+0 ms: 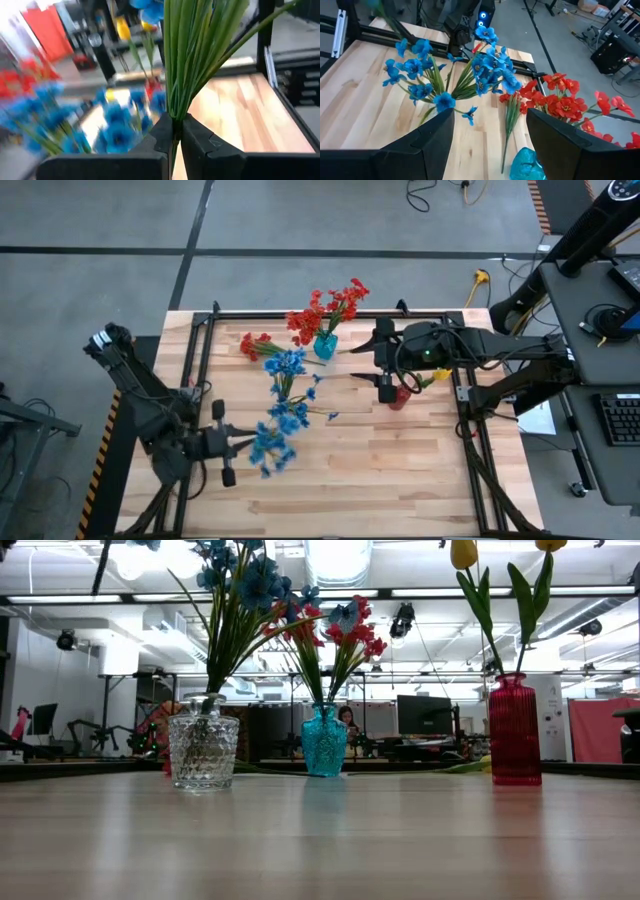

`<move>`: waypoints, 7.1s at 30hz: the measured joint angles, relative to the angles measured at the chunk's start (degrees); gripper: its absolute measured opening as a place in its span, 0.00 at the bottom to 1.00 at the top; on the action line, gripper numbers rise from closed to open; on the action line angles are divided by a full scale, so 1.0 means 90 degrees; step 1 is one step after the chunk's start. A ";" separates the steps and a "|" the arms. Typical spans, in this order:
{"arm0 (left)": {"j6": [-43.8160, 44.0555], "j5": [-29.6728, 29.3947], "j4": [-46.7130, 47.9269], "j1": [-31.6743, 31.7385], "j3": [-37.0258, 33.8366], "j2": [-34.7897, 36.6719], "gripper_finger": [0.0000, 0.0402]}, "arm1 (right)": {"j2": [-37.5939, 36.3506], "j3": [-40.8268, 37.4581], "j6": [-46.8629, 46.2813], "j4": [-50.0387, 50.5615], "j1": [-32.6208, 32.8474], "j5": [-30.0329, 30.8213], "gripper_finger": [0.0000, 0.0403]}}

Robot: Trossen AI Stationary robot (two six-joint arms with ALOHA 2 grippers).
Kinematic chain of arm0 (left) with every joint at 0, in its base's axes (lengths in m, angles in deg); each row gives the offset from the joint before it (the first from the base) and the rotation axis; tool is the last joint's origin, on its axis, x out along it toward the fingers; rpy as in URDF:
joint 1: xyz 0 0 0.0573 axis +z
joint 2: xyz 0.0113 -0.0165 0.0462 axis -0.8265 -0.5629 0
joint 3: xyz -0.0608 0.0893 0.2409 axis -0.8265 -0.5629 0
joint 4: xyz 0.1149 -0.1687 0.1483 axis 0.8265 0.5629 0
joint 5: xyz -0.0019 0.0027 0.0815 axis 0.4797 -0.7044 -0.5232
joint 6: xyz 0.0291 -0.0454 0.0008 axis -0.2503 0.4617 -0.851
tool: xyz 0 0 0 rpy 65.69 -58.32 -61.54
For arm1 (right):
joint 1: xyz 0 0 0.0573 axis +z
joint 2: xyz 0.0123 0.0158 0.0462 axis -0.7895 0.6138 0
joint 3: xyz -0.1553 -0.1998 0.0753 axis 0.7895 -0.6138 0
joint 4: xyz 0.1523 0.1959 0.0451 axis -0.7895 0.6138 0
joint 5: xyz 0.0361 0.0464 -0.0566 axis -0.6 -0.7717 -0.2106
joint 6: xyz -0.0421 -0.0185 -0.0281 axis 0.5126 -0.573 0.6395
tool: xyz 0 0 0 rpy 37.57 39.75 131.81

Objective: Sort flowers into vase by color
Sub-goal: Put the blue flowers into the transparent vase, then put the yellow flower into the red vase

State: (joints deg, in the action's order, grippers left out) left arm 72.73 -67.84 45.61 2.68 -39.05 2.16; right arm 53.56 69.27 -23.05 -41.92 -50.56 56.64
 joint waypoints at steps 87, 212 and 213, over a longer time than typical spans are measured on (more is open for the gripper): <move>-0.1203 0.2412 -1.0124 0.3212 -0.4781 -0.1814 0.09 | 0.0029 -0.0005 -0.0501 -0.0168 0.0074 0.0011 0.60; 0.0011 -0.1229 0.2839 -0.0537 0.0904 0.1331 0.51 | 0.1554 0.0670 -0.2185 0.4101 -0.5983 0.0274 0.56; 0.0011 -0.1255 0.2907 -0.0536 0.0903 0.1347 0.51 | 0.1522 0.0497 -0.2201 0.3965 -0.5981 0.0261 0.56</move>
State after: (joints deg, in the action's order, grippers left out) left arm 72.82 -79.13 71.77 -2.14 -30.92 14.28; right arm 67.26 73.75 -42.86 -6.23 -104.38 58.99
